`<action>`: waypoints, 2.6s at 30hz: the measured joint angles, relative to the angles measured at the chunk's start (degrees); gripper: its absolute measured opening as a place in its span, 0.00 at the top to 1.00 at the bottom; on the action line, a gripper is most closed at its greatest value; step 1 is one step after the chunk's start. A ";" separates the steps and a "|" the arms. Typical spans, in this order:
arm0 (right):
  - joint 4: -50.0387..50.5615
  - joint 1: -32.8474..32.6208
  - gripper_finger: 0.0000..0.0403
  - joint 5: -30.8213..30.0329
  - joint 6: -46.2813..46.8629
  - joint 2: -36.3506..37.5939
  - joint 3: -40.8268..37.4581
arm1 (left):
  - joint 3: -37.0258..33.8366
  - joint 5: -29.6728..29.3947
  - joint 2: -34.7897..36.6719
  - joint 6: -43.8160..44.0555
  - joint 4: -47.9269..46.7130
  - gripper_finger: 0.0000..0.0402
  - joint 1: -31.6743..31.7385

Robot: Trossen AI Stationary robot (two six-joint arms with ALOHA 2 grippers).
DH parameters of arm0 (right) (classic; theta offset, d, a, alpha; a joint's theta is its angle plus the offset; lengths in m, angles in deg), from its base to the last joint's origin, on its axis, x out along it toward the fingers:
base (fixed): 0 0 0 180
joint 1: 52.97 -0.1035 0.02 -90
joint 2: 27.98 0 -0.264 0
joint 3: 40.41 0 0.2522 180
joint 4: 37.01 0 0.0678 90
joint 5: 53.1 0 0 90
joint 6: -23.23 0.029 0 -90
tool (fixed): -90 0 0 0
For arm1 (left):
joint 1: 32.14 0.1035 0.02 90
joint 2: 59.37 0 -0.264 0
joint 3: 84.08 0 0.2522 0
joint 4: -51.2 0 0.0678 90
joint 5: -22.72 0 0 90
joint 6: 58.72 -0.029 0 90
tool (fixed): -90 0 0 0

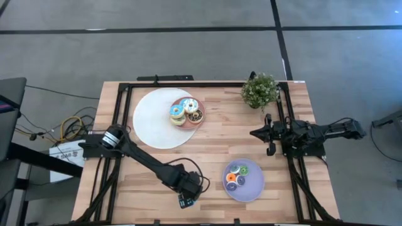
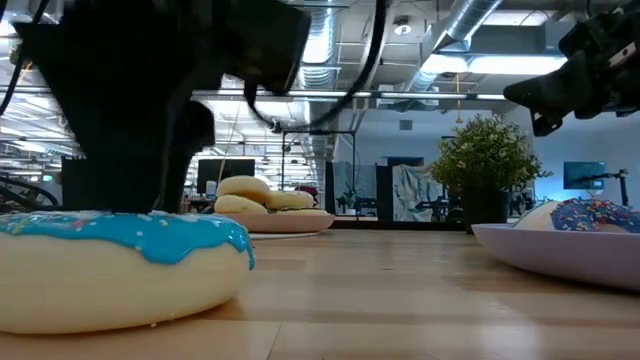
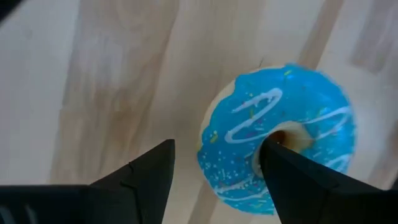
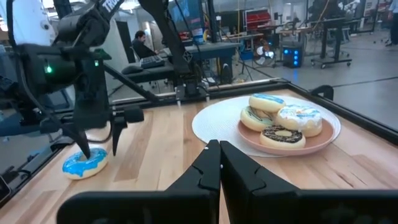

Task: Pick & Place donuts
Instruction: Put the large blue donut on the pink plate

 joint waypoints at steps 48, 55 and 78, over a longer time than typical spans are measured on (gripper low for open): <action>-0.01 0.02 1.00 0.00 0.02 0.02 0.00 | 1.75 -3.70 16.25 -40.67 -15.39 0.98 45.36; -0.01 0.01 1.00 0.00 0.02 0.03 0.00 | 1.75 -4.32 8.96 -42.89 -14.25 0.96 48.78; 0.00 0.01 1.00 0.00 0.02 0.02 -0.02 | 1.75 -6.86 7.25 -41.42 -12.11 0.87 48.85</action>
